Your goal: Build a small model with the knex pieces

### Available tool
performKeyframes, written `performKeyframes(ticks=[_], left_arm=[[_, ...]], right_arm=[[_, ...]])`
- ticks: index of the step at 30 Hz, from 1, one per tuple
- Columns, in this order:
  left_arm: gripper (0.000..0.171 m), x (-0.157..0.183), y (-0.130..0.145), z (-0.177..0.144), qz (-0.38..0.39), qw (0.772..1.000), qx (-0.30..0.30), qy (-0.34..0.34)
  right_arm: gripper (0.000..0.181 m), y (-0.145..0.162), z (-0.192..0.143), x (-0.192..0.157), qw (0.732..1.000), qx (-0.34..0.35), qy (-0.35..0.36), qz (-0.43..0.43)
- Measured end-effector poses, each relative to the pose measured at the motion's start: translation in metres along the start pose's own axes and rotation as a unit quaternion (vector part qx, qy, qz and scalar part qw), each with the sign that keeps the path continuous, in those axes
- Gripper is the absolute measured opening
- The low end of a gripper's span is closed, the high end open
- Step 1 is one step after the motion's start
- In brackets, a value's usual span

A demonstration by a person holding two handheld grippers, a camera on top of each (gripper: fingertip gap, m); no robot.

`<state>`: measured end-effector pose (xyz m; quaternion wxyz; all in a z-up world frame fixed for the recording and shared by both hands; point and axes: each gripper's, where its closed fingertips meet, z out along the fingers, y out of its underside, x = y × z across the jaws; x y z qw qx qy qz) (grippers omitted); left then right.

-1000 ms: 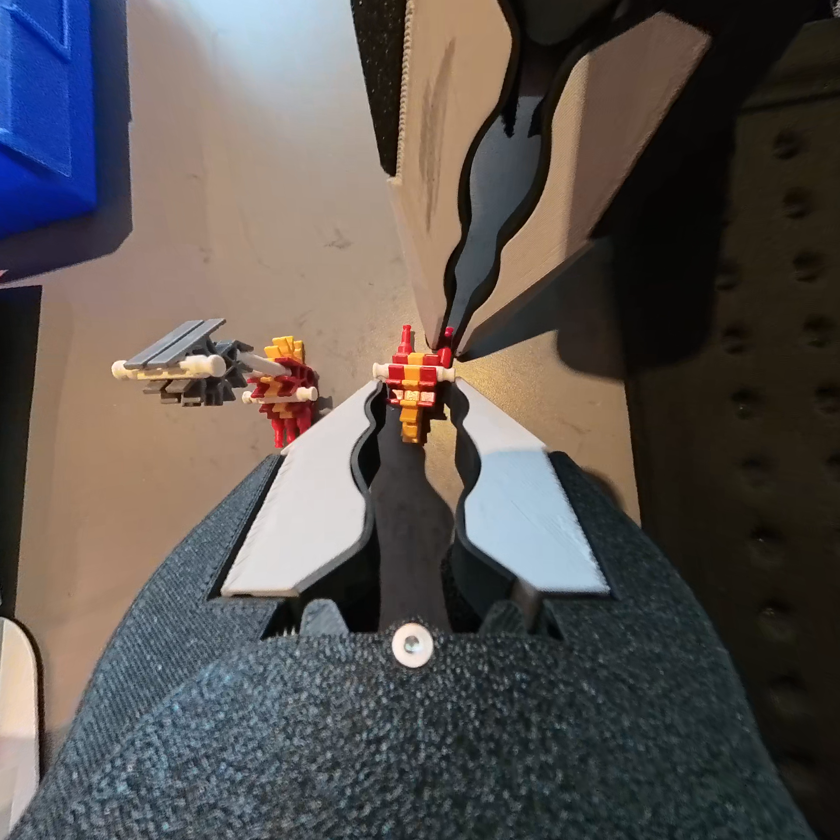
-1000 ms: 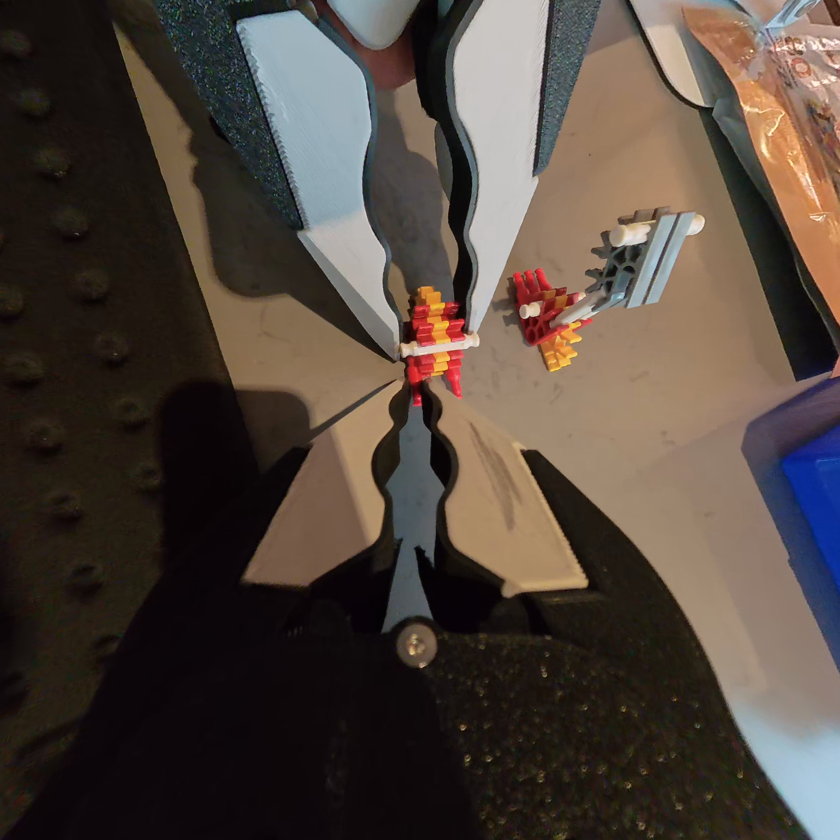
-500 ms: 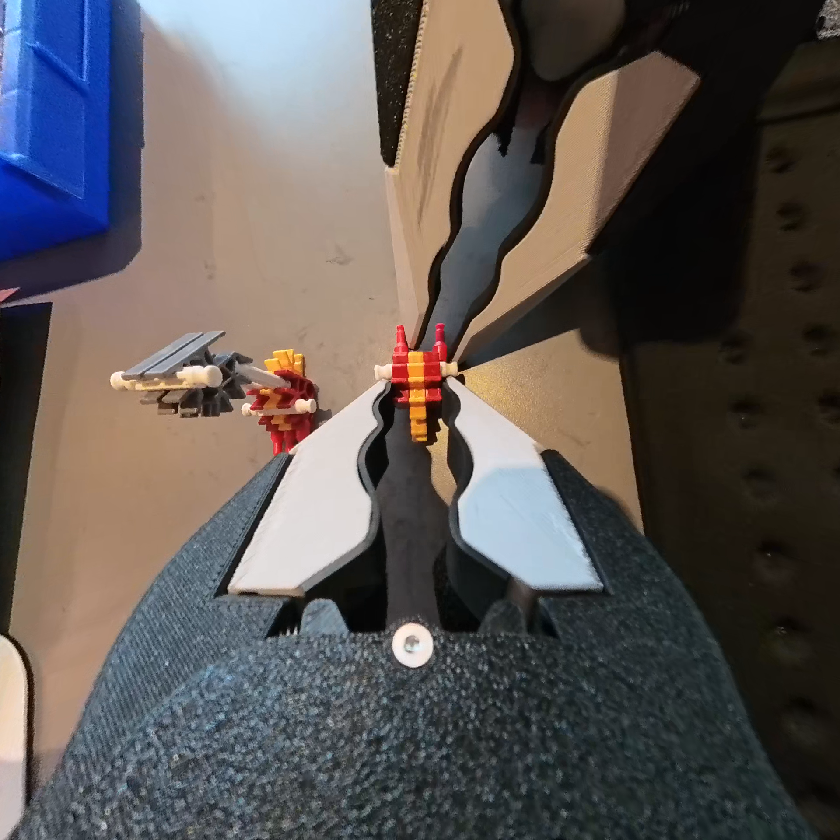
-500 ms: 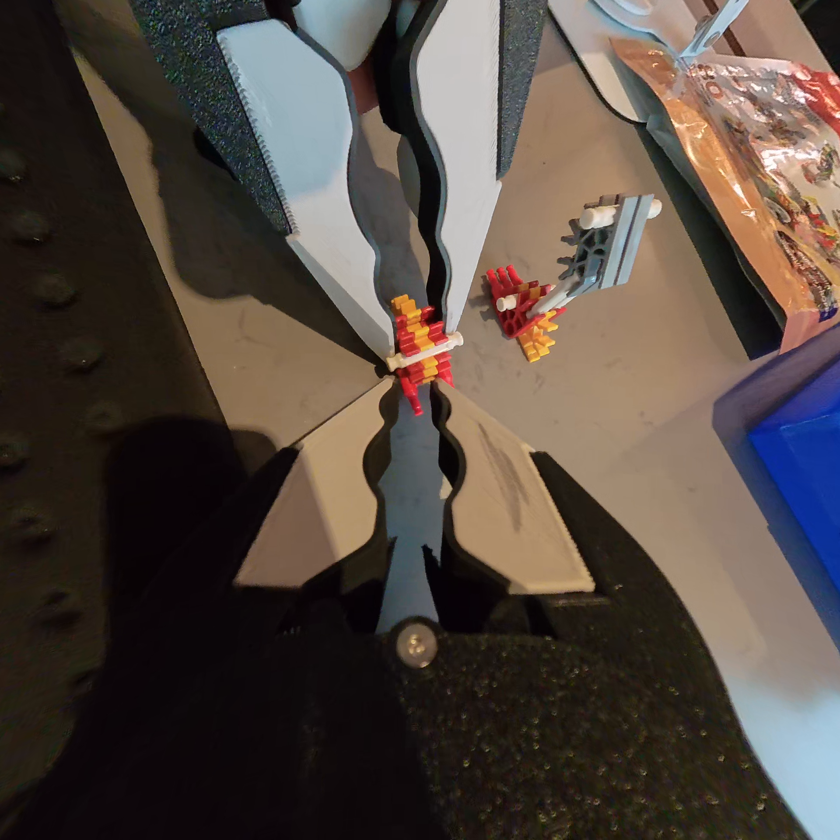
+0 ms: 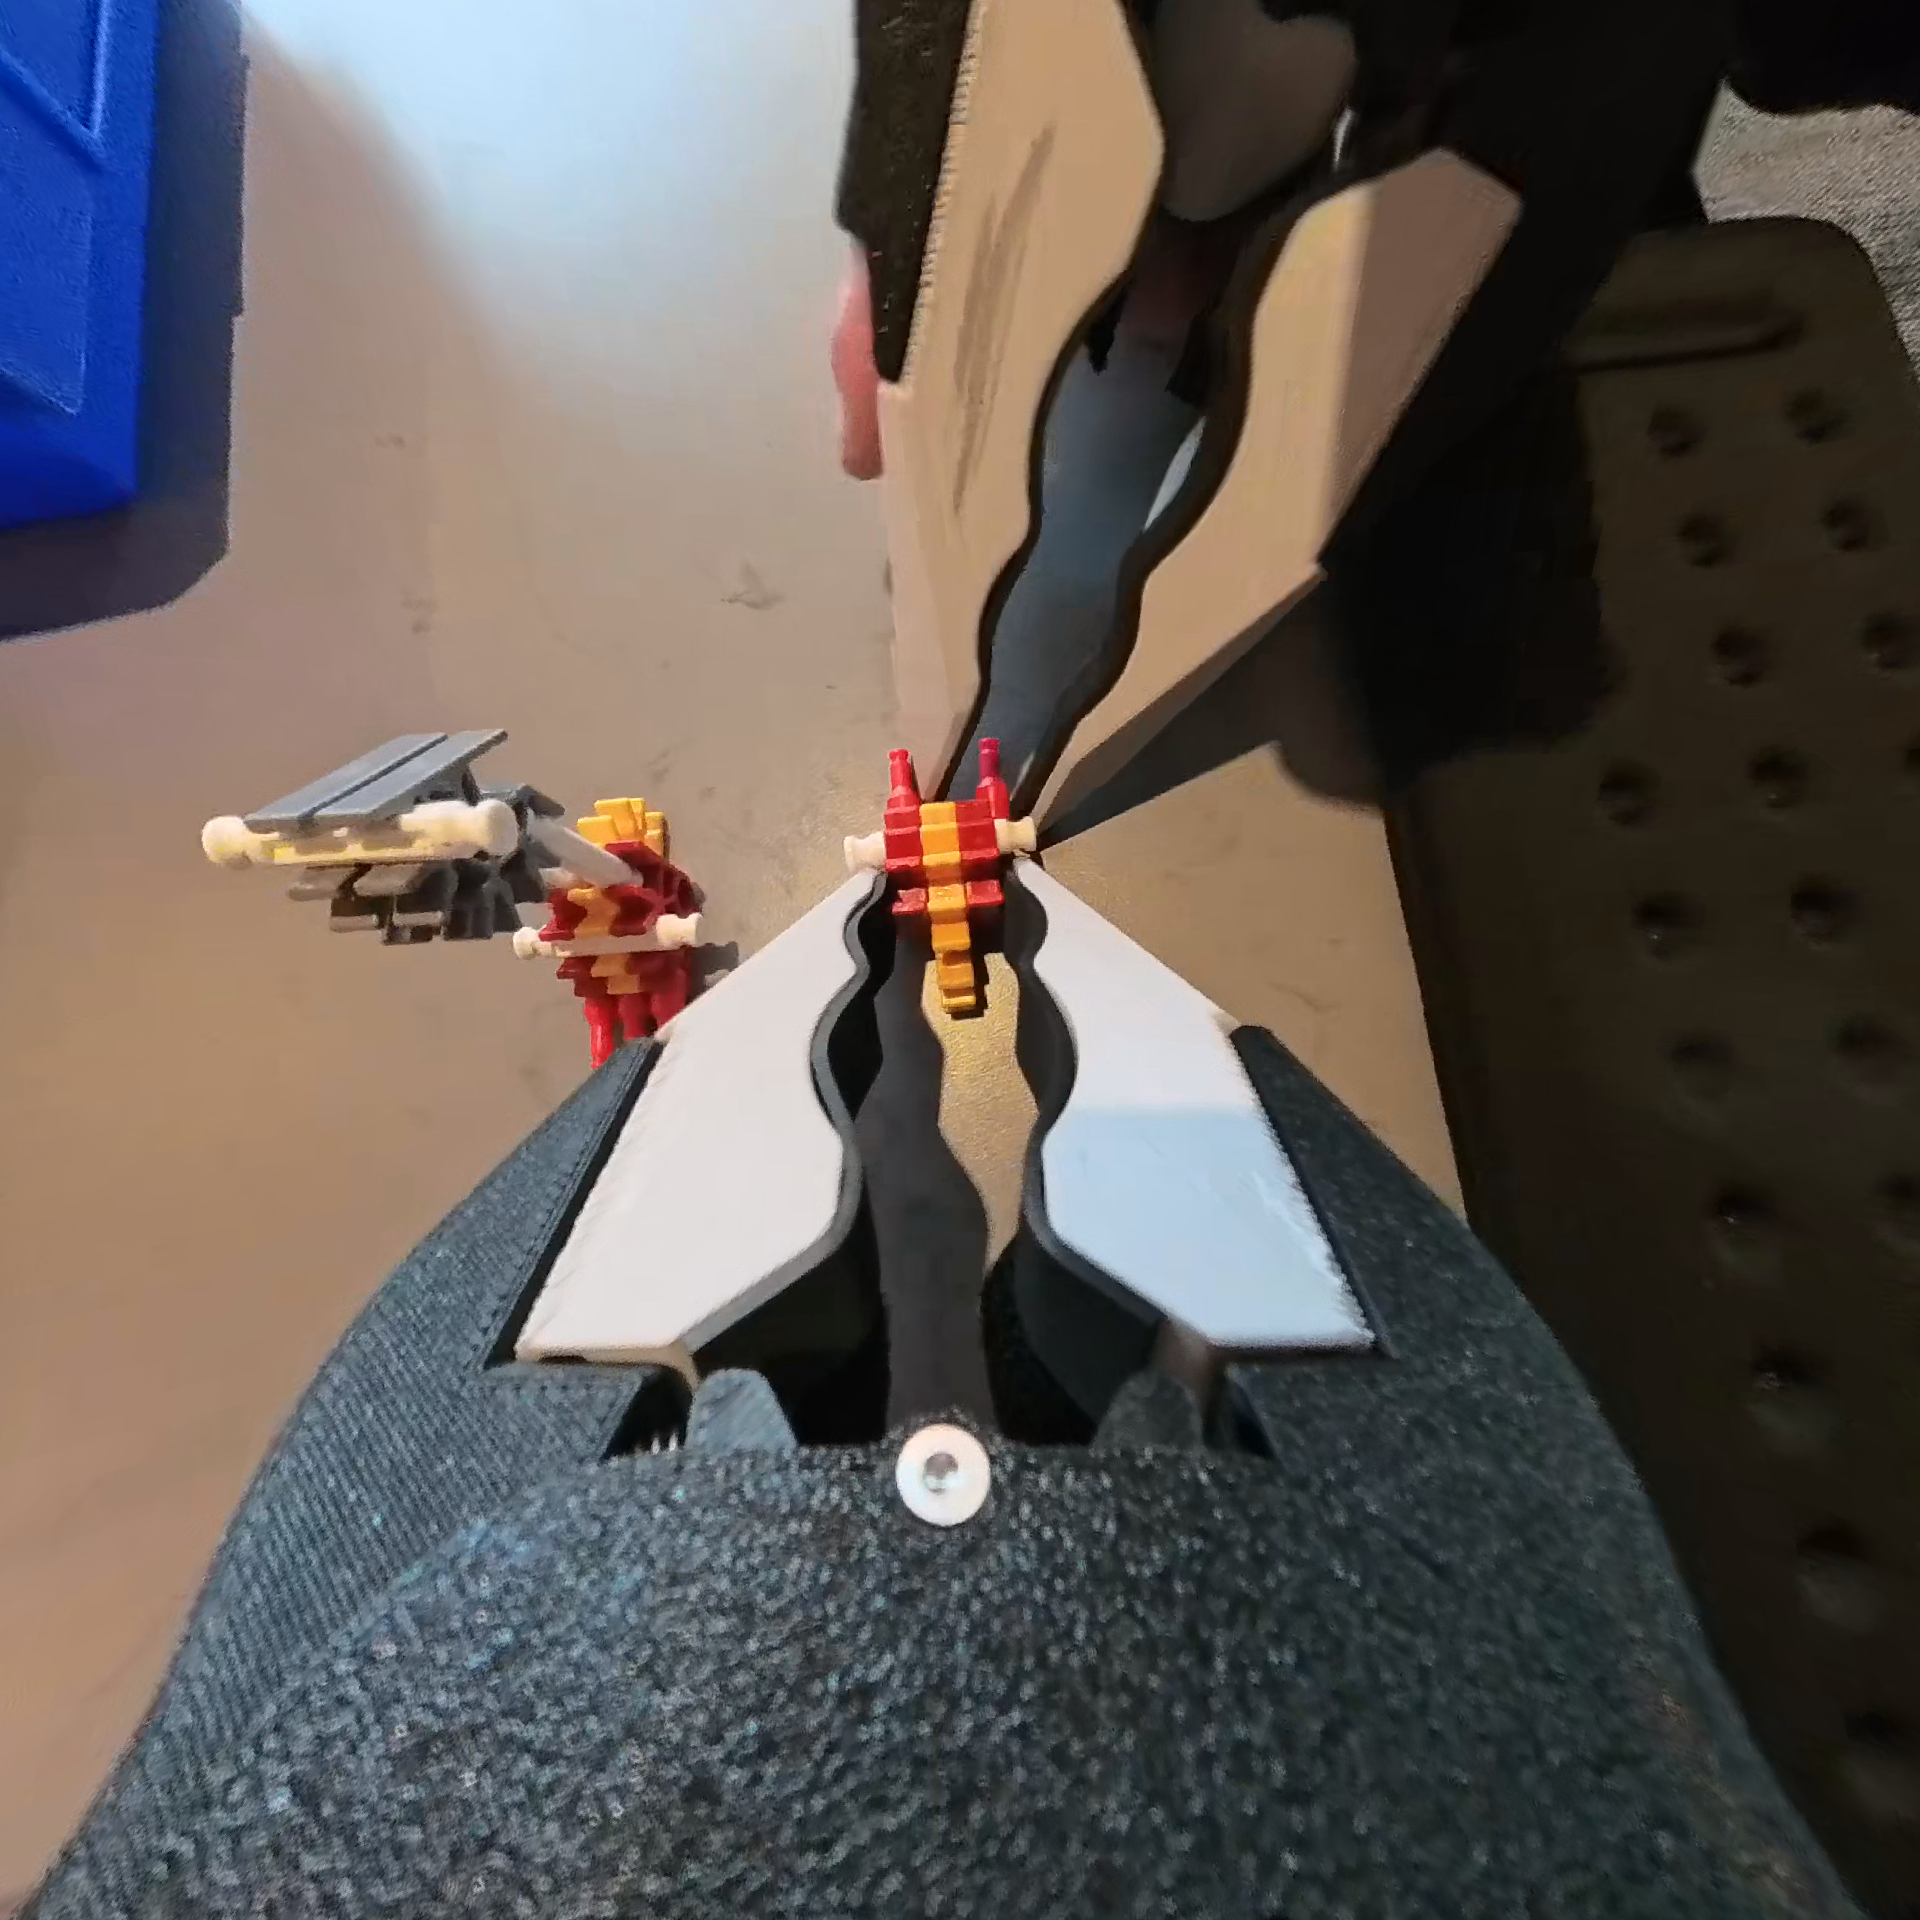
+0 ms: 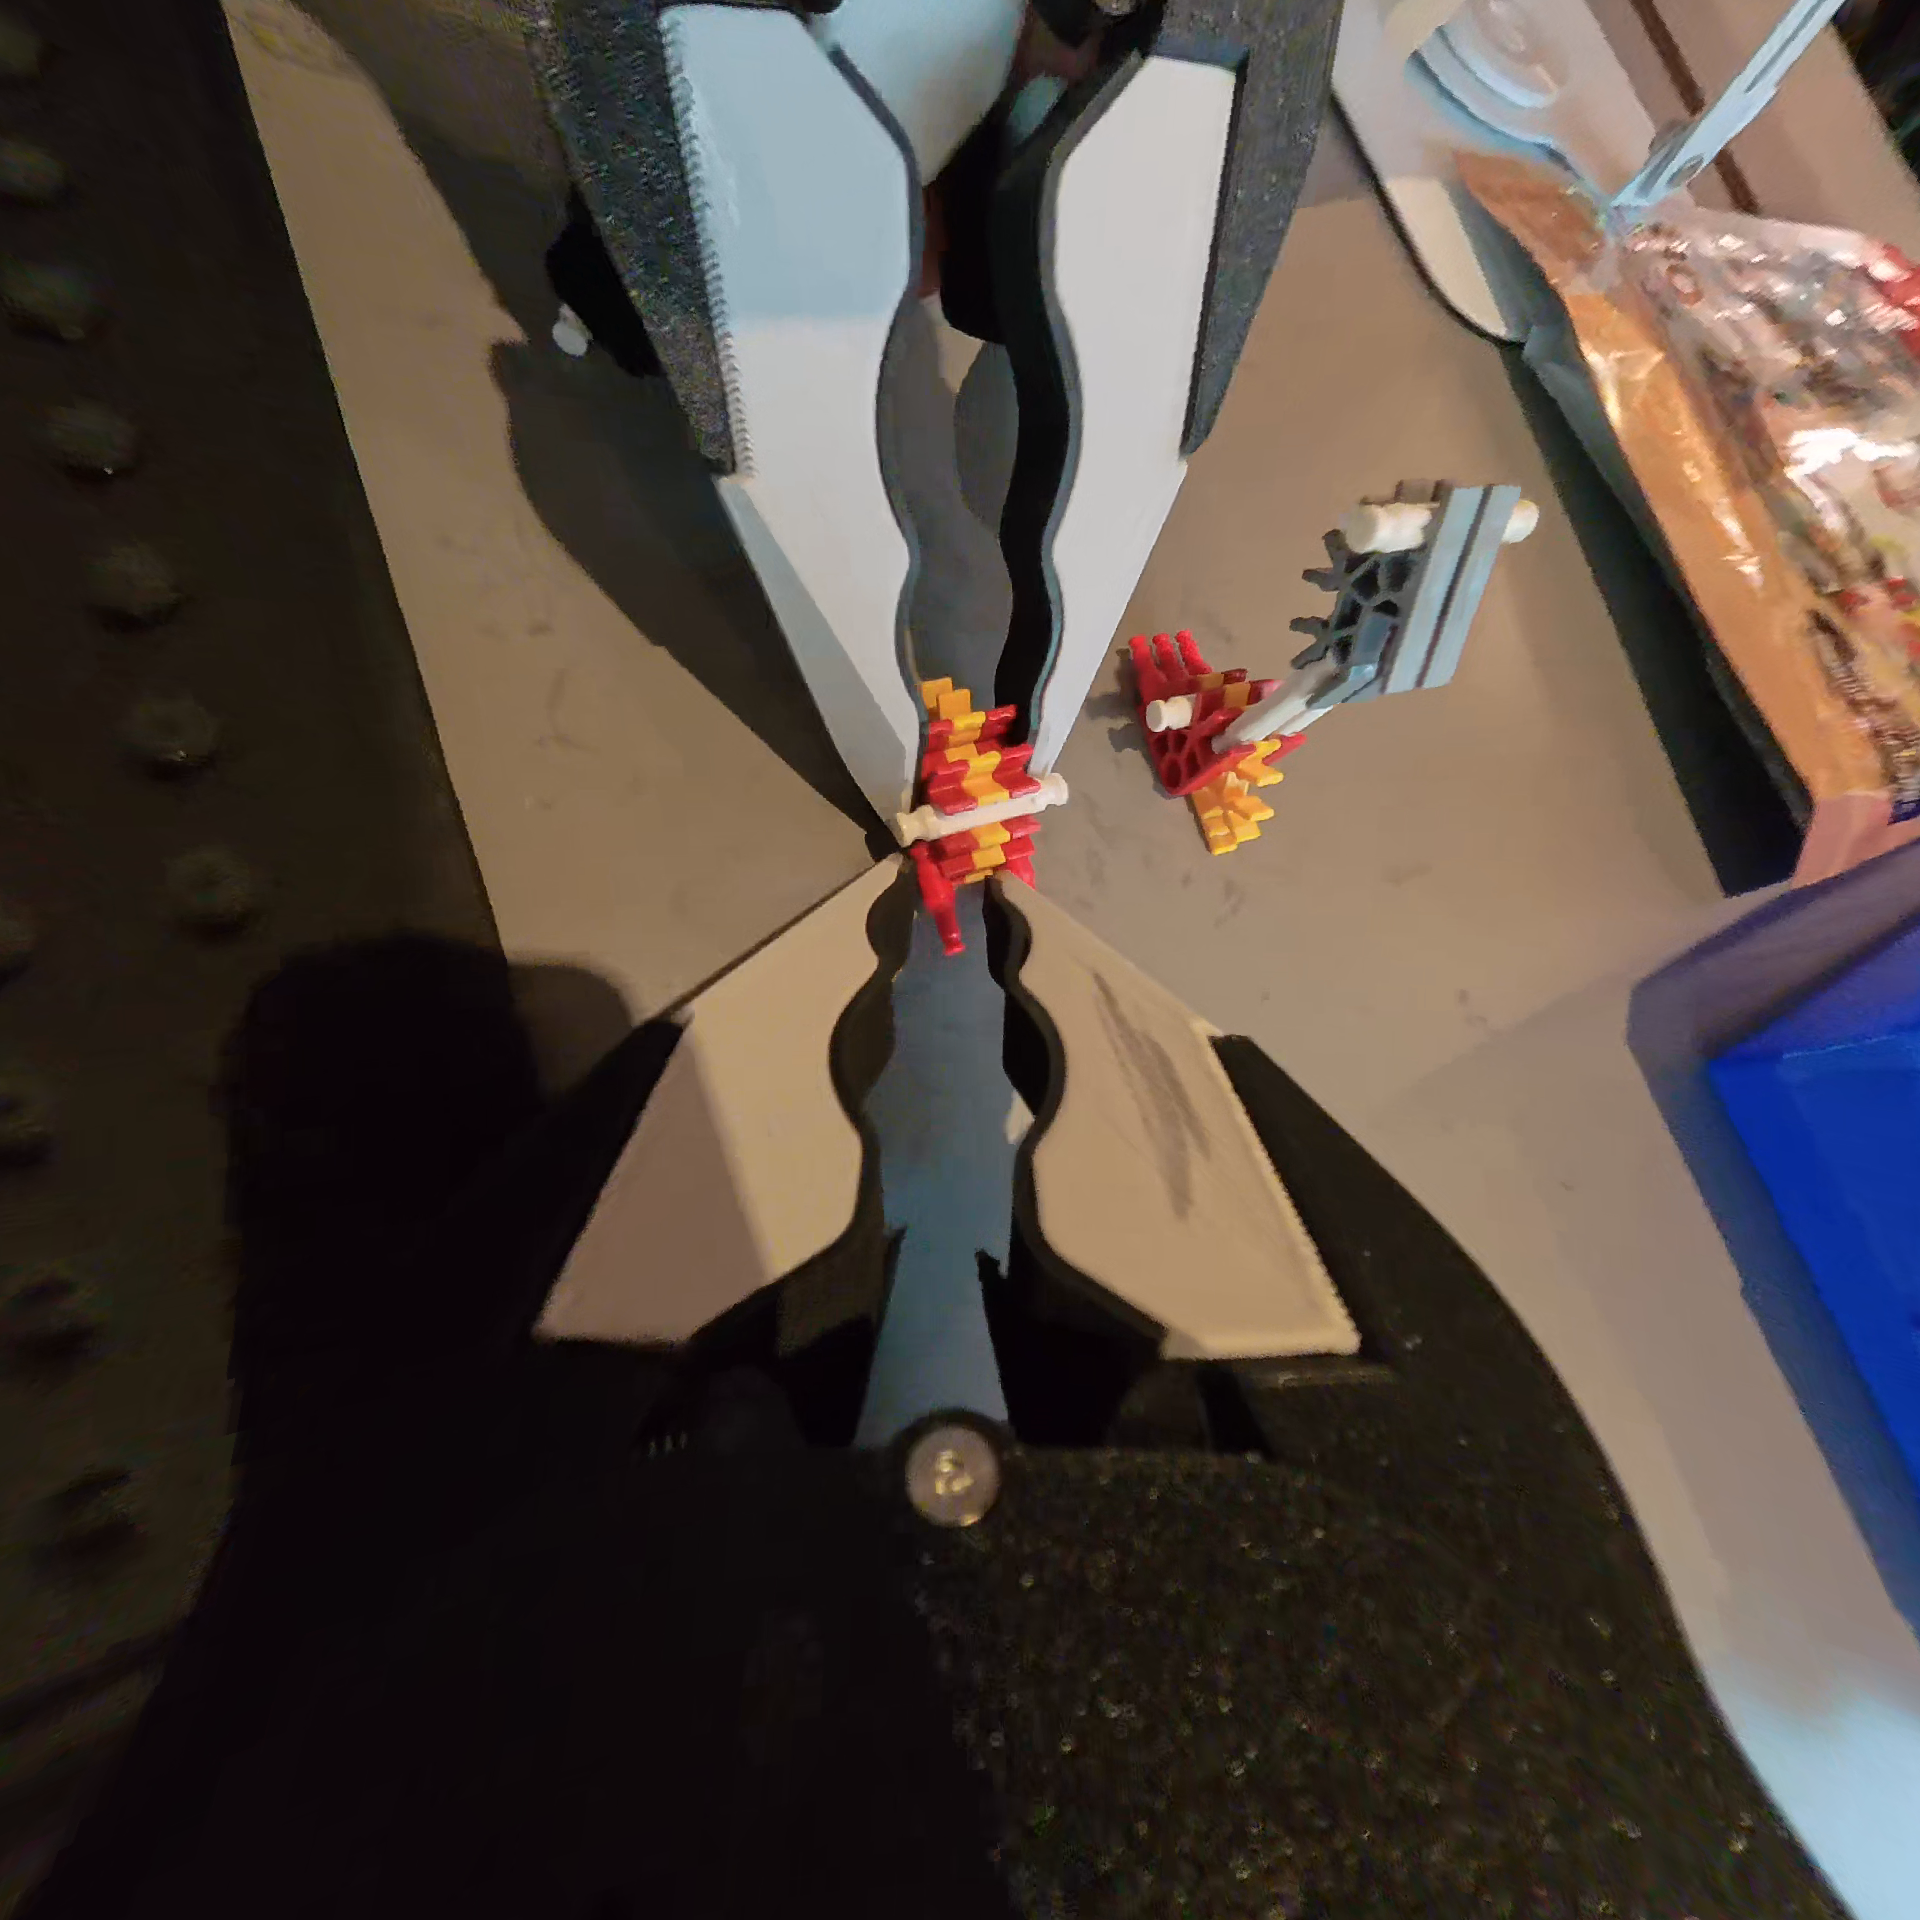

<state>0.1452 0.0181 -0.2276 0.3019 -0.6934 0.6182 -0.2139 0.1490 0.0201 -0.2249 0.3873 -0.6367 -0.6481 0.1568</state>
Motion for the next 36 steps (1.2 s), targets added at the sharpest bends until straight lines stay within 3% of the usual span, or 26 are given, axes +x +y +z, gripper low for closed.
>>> performKeyframes(ticks=[3, 6, 8, 17, 32, 36], left_arm=[[0.02, 0.0003, -0.0003, 0.0004, -0.007, 1.0, 0.002, 0.004], [0.02, 0.0013, -0.0007, 0.0008, -0.016, 1.0, 0.005, 0.012], [0.02, 0.0014, -0.0007, 0.0008, -0.015, 1.0, 0.006, 0.014], [0.019, 0.0006, -0.0023, 0.0019, 0.004, 0.999, 0.011, 0.031], [0.019, 0.0006, -0.0031, 0.0018, -0.011, 0.997, 0.012, 0.07], [0.019, 0.0007, -0.0027, 0.0018, -0.017, 0.997, 0.003, 0.08]], right_arm=[[0.014, -0.0007, -0.001, 0.0009, 1.0, -0.002, 0.028, -0.006], [0.033, -0.0006, -0.0039, 0.0094, 0.998, 0.001, 0.07, -0.004], [0.034, -0.0008, -0.004, 0.0099, 0.997, 0.001, 0.074, -0.007], [0.023, 0.0006, 0.0015, 0.0036, 0.998, 0.002, -0.044, 0.047], [0.019, -0.0004, 0.0033, 0.0035, 0.995, 0.008, -0.094, 0.038], [0.018, 0.0004, 0.0032, 0.0034, 0.997, 0.004, -0.076, 0.022]])
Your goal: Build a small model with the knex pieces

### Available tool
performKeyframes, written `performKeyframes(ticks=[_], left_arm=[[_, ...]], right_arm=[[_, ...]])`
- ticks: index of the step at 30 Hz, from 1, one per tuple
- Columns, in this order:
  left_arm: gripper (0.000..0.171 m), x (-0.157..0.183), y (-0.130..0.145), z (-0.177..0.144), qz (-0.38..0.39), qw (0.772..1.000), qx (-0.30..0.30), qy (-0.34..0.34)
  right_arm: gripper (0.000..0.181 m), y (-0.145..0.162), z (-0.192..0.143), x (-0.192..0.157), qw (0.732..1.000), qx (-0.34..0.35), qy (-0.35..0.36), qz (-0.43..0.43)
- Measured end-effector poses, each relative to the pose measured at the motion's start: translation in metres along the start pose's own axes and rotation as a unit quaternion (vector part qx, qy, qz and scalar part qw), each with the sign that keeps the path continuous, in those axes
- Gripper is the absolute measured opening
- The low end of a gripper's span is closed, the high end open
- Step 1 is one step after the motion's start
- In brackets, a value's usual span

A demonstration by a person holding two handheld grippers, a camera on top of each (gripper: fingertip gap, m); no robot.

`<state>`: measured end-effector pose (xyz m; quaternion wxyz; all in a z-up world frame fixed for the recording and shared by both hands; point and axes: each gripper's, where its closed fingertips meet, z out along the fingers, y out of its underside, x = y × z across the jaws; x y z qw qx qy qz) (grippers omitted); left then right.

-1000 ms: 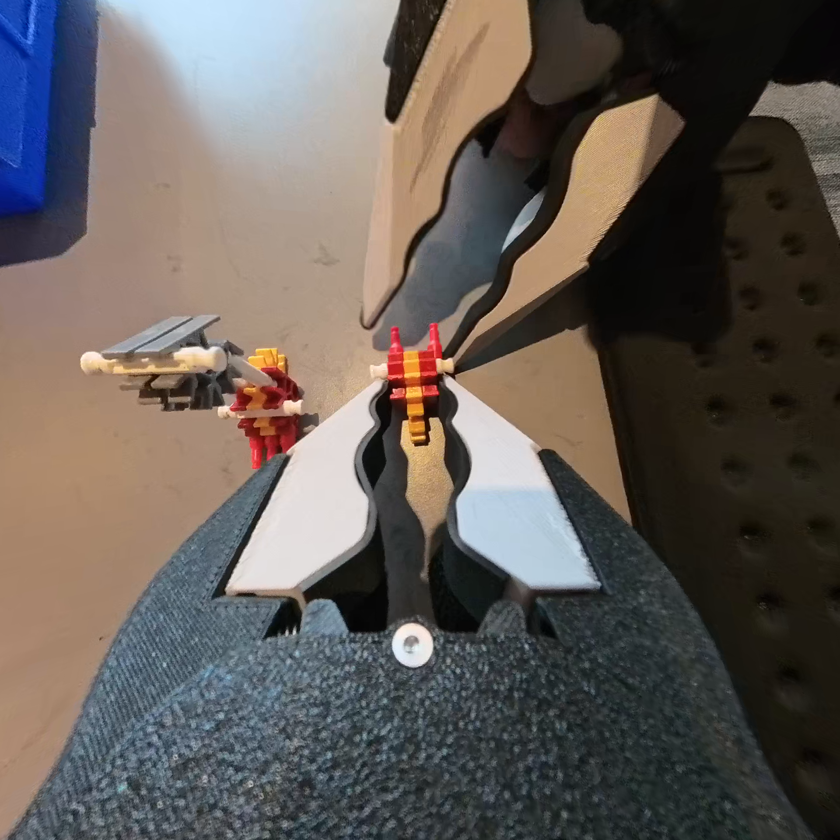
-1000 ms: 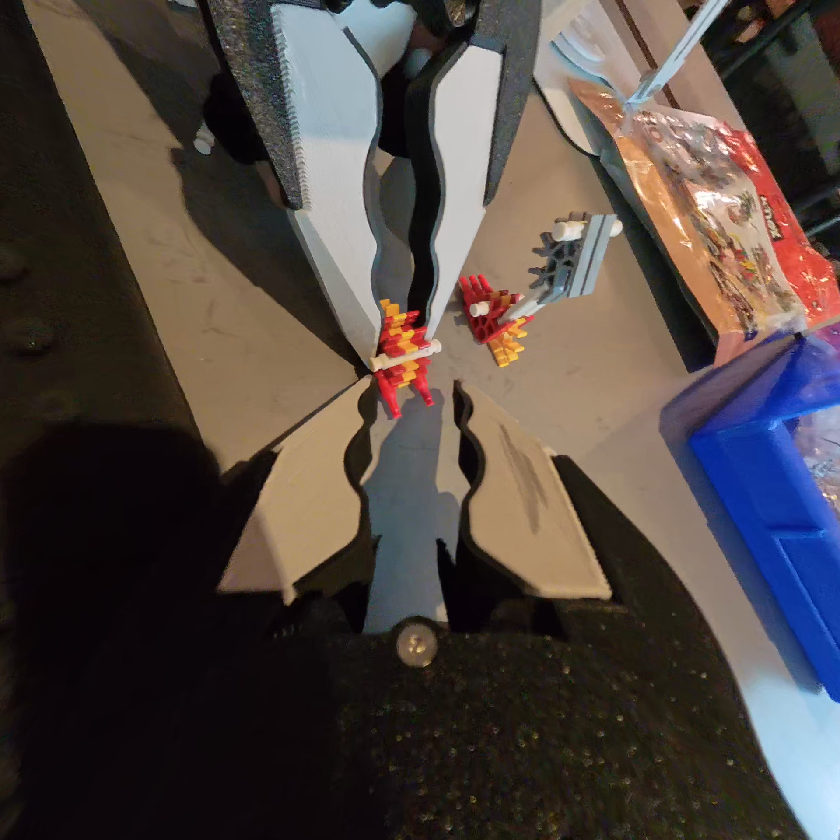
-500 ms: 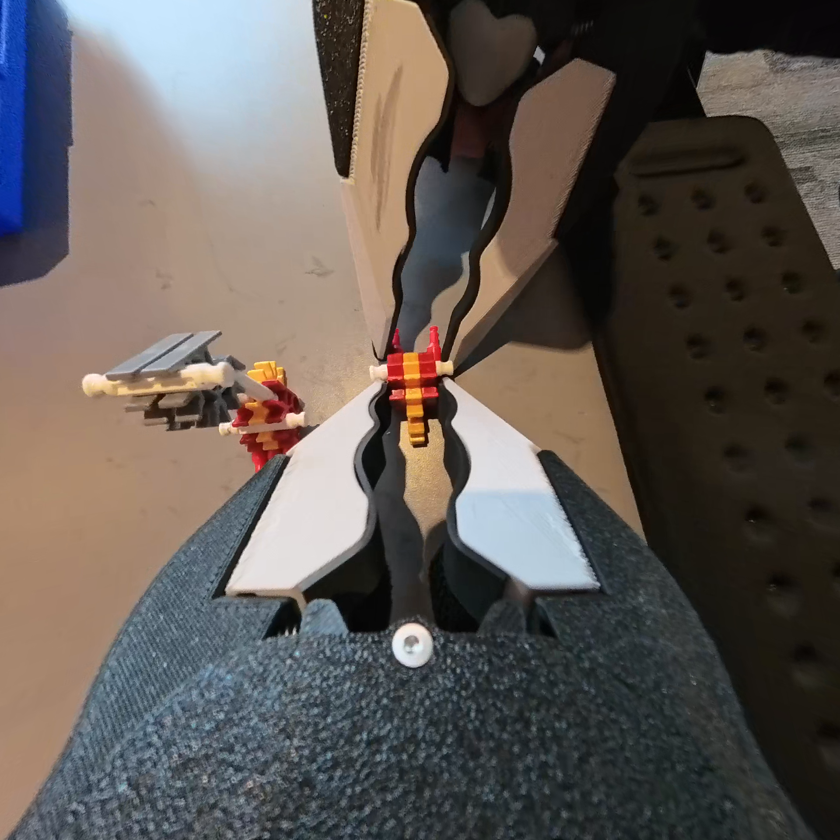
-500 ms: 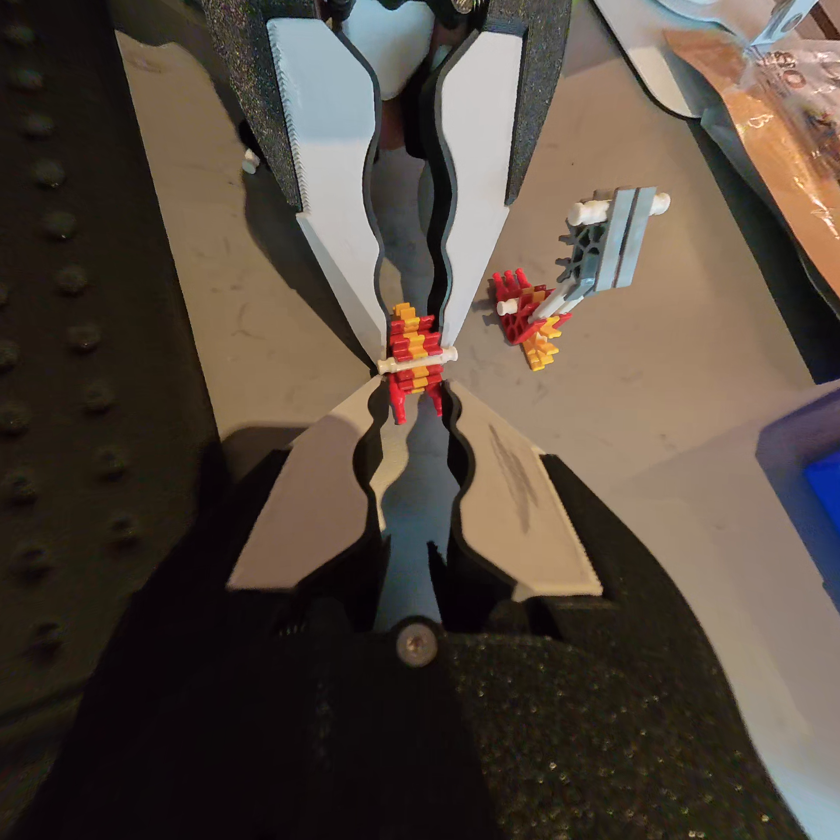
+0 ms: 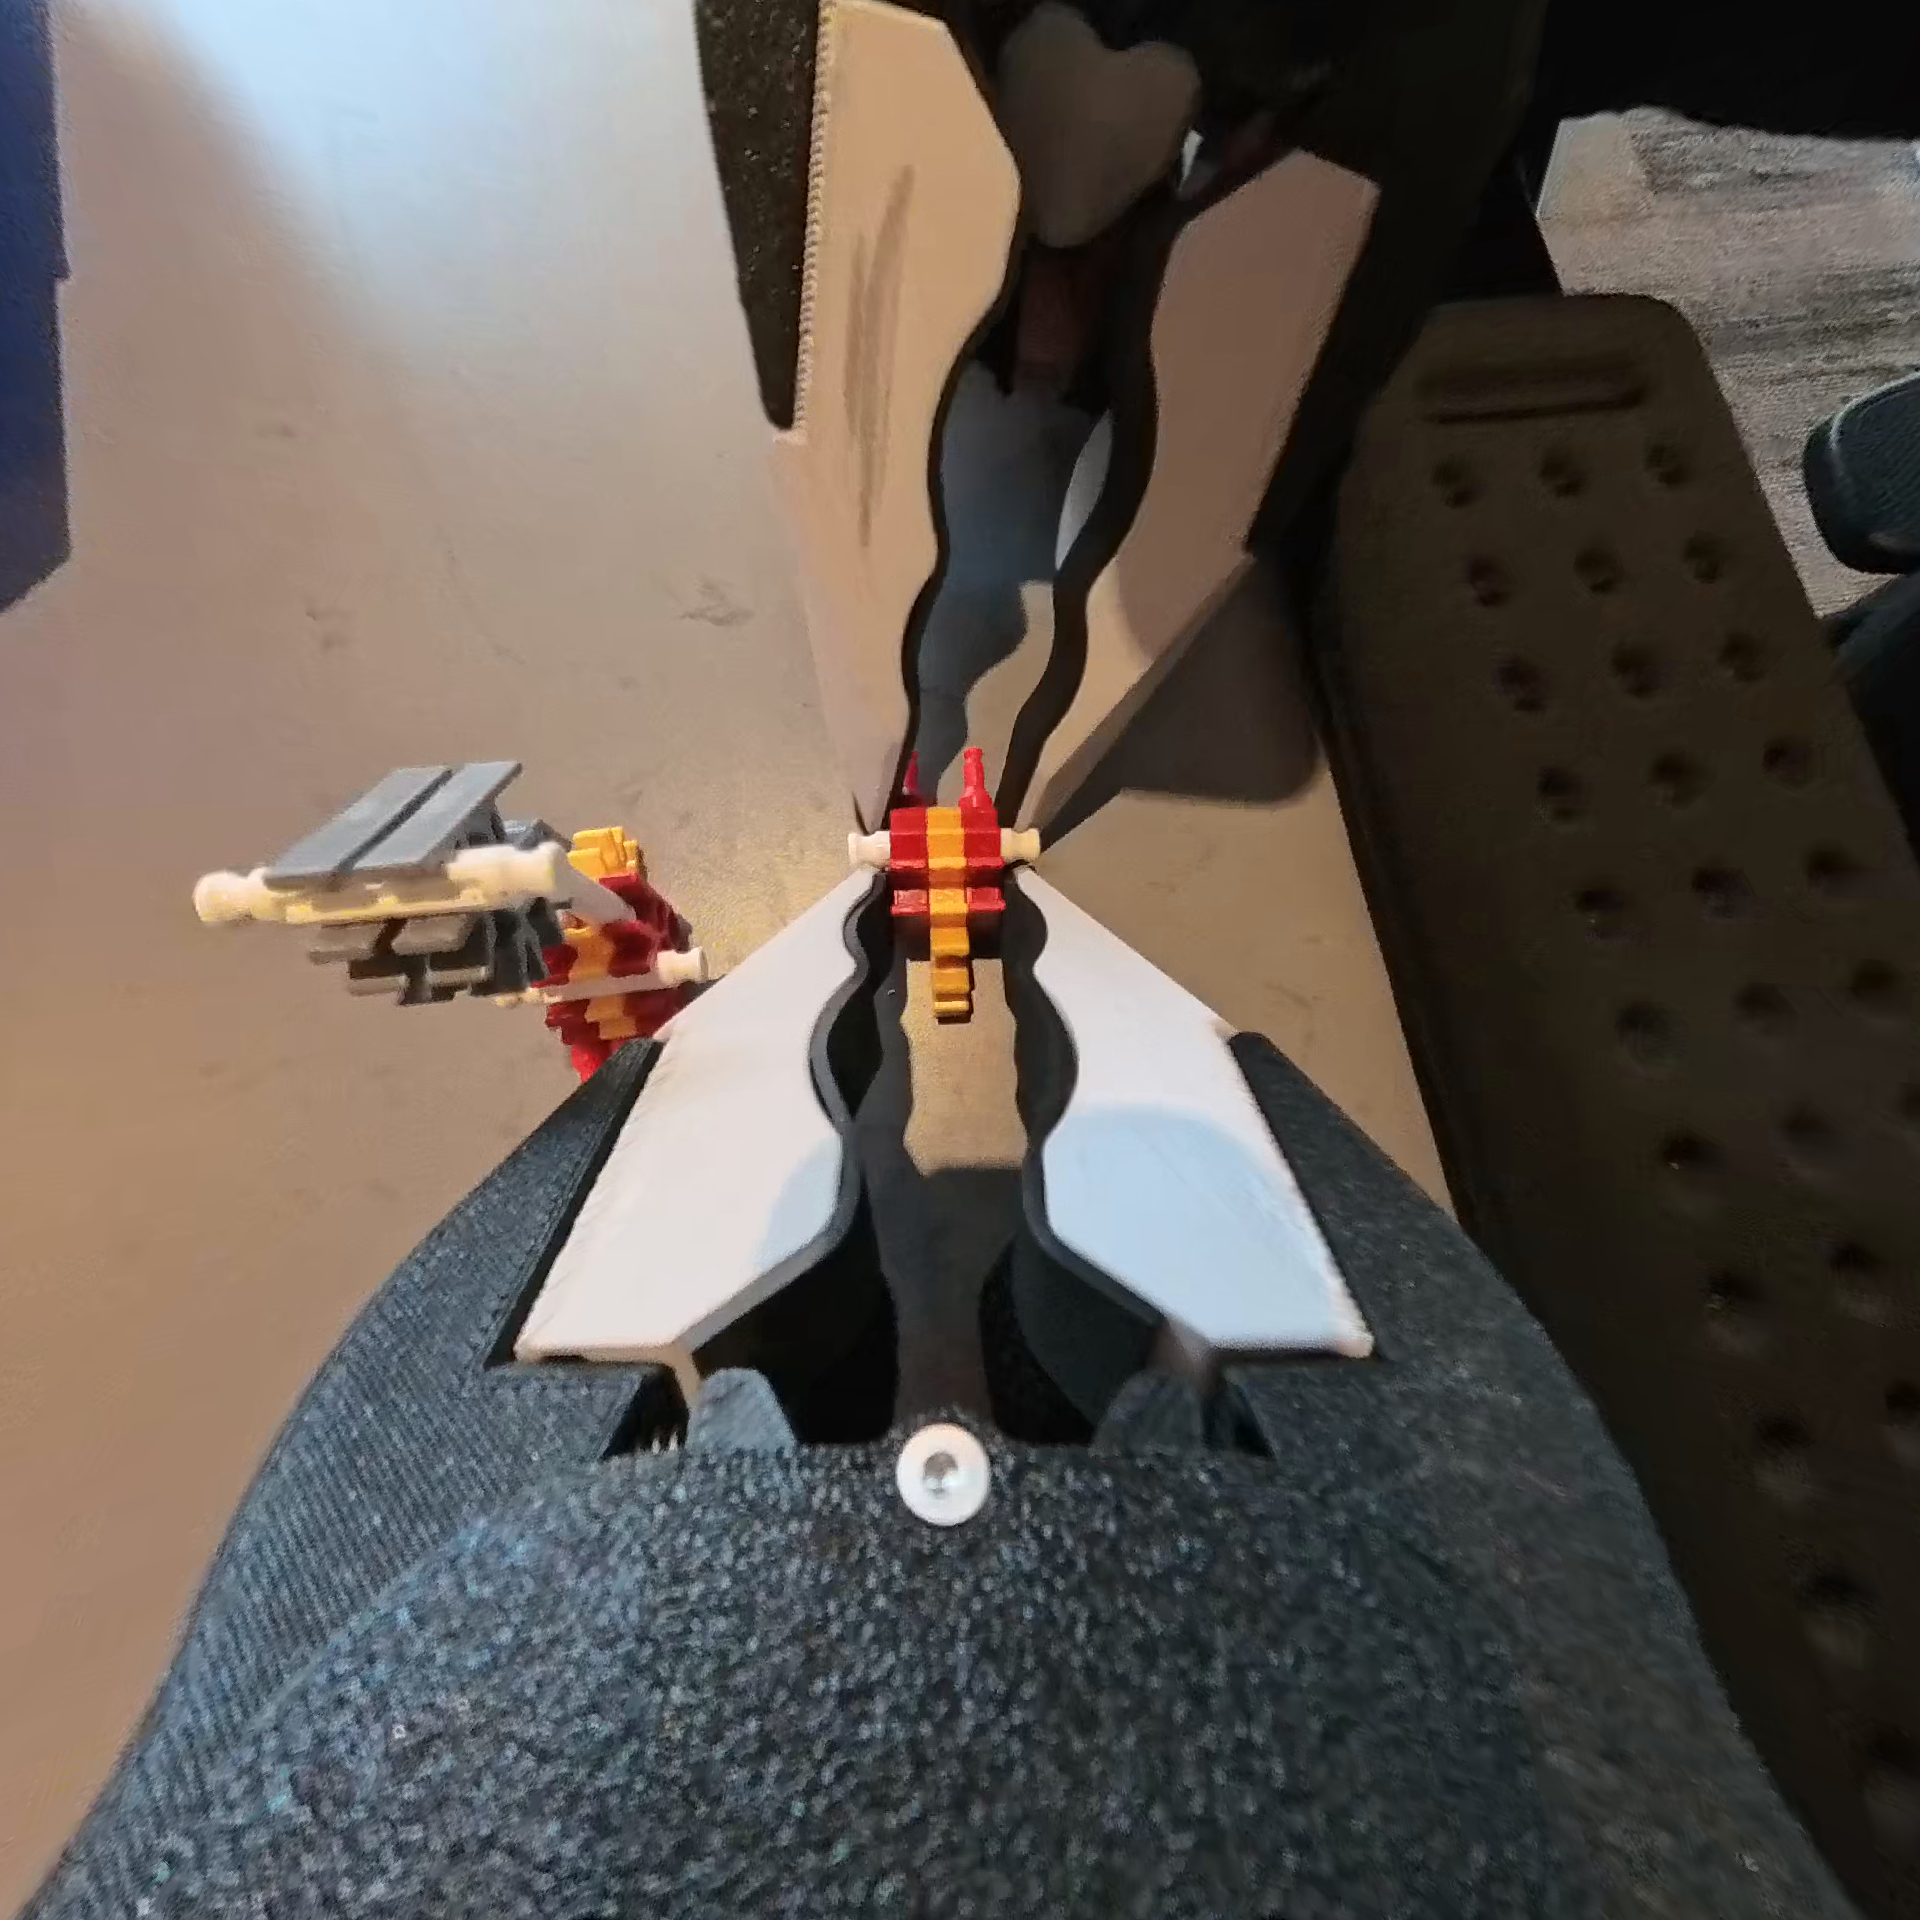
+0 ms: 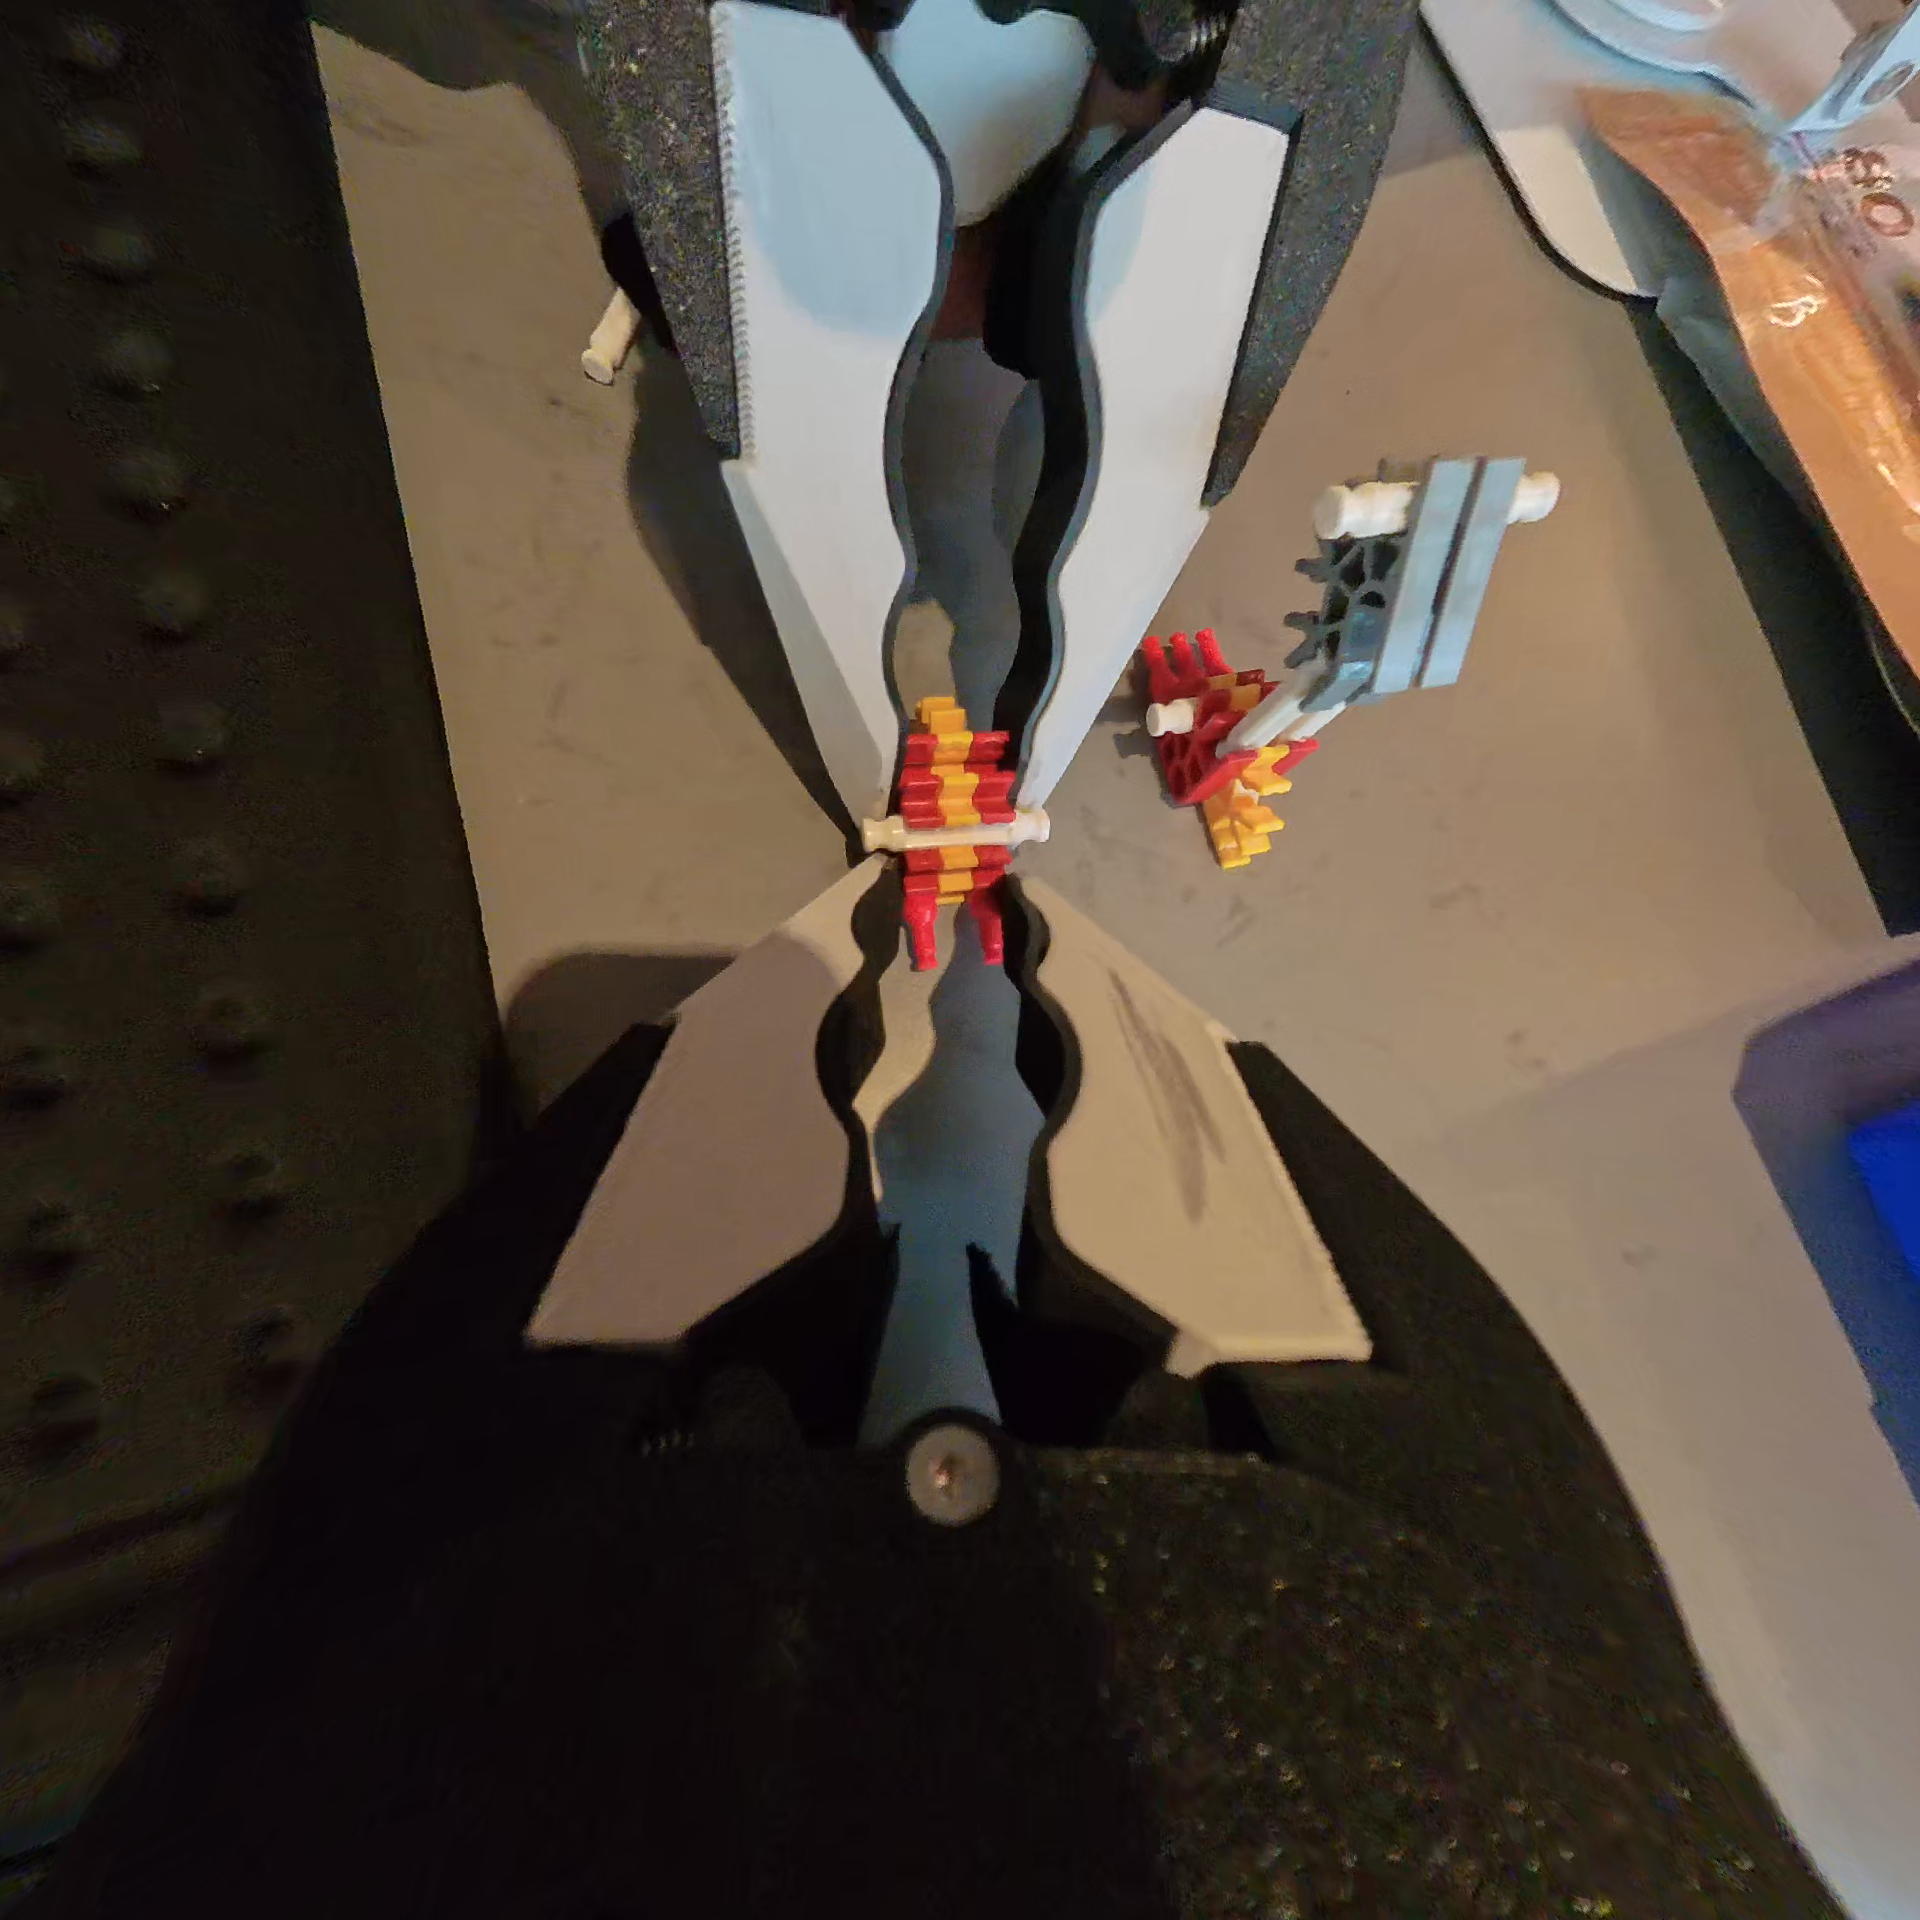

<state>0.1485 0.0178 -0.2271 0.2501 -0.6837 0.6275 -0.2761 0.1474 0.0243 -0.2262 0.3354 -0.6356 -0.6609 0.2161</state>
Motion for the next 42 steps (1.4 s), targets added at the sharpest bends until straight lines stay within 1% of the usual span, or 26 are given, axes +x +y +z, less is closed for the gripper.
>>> performKeyframes(ticks=[2, 5, 7, 13, 15, 17, 20, 24, 26, 29, 31, 32, 34, 35, 37, 39, 41, 42], left_arm=[[0.019, 0.001, 0.0, 0.0, -0.008, 1.0, 0.004, 0.008], [0.02, 0.001, -0.001, 0.0, -0.024, 0.999, 0.01, 0.024], [0.02, 0.003, -0.001, -0.001, -0.033, 0.999, 0.012, 0.031], [0.02, 0.01, 0.001, -0.001, -0.005, 0.999, 0.009, 0.035], [0.02, 0.01, 0.001, -0.001, -0.003, 0.999, 0.009, 0.034], [0.02, 0.01, 0.001, -0.001, -0.005, 0.999, 0.008, 0.036], [0.02, 0.01, 0.001, -0.001, 0.0, 0.999, 0.008, 0.037], [0.021, 0.013, 0.004, -0.002, 0.033, 0.999, -0.008, 0.025], [0.04, 0.015, 0.003, -0.009, 0.033, 0.999, -0.009, 0.025], [0.048, 0.019, 0.006, -0.024, 0.029, 0.999, -0.022, 0.023], [0.053, 0.021, 0.011, -0.042, 0.031, 0.999, -0.036, 0.002], [0.053, 0.022, 0.016, -0.054, 0.033, 0.998, -0.049, -0.013], [0.047, 0.025, 0.03, -0.084, 0.029, 0.996, -0.067, -0.044], [0.044, 0.024, 0.042, -0.1, 0.019, 0.994, -0.084, -0.067], [0.041, 0.026, 0.077, -0.127, -0.007, 0.986, -0.132, -0.103], [0.037, 0.032, 0.112, -0.15, -0.039, 0.977, -0.166, -0.13], [0.034, 0.044, 0.139, -0.168, -0.07, 0.969, -0.187, -0.143], [0.029, 0.052, 0.147, -0.173, -0.081, 0.968, -0.187, -0.144]], right_arm=[[0.018, 0.0, -0.001, -0.001, 1.0, -0.009, 0.014, -0.012], [0.021, 0.0, -0.002, 0.0, 1.0, -0.011, 0.02, -0.003], [0.032, -0.001, -0.005, 0.0, 0.999, -0.023, 0.037, -0.013], [0.024, 0.001, -0.007, -0.007, 0.999, -0.015, 0.034, -0.006], [0.024, 0.002, -0.007, -0.006, 0.999, -0.018, 0.037, -0.001], [0.017, 0.002, -0.007, -0.009, 0.999, -0.016, 0.039, -0.008], [0.018, 0.002, -0.008, -0.01, 0.998, -0.021, 0.052, -0.006], [0.017, 0.002, -0.01, -0.014, 0.998, -0.034, 0.059, -0.015], [0.016, 0.002, -0.01, -0.016, 0.998, -0.028, 0.054, -0.009], [0.016, 0.002, -0.011, -0.018, 0.998, -0.025, 0.051, -0.008], [0.016, 0.003, -0.012, -0.02, 0.998, -0.026, 0.05, -0.008], [0.017, 0.004, -0.013, -0.02, 0.998, -0.026, 0.051, -0.007], [0.017, 0.005, -0.014, -0.018, 0.998, -0.027, 0.058, -0.006], [0.017, 0.006, -0.014, -0.017, 0.998, -0.026, 0.062, -0.005], [0.017, 0.005, -0.013, -0.017, 0.998, -0.02, 0.062, 0.0], [0.016, 0.005, -0.013, -0.017, 0.998, -0.017, 0.064, -0.004], [0.016, 0.005, -0.012, -0.017, 0.998, -0.014, 0.066, -0.003], [0.016, 0.005, -0.013, -0.017, 0.998, -0.012, 0.067, -0.003]])
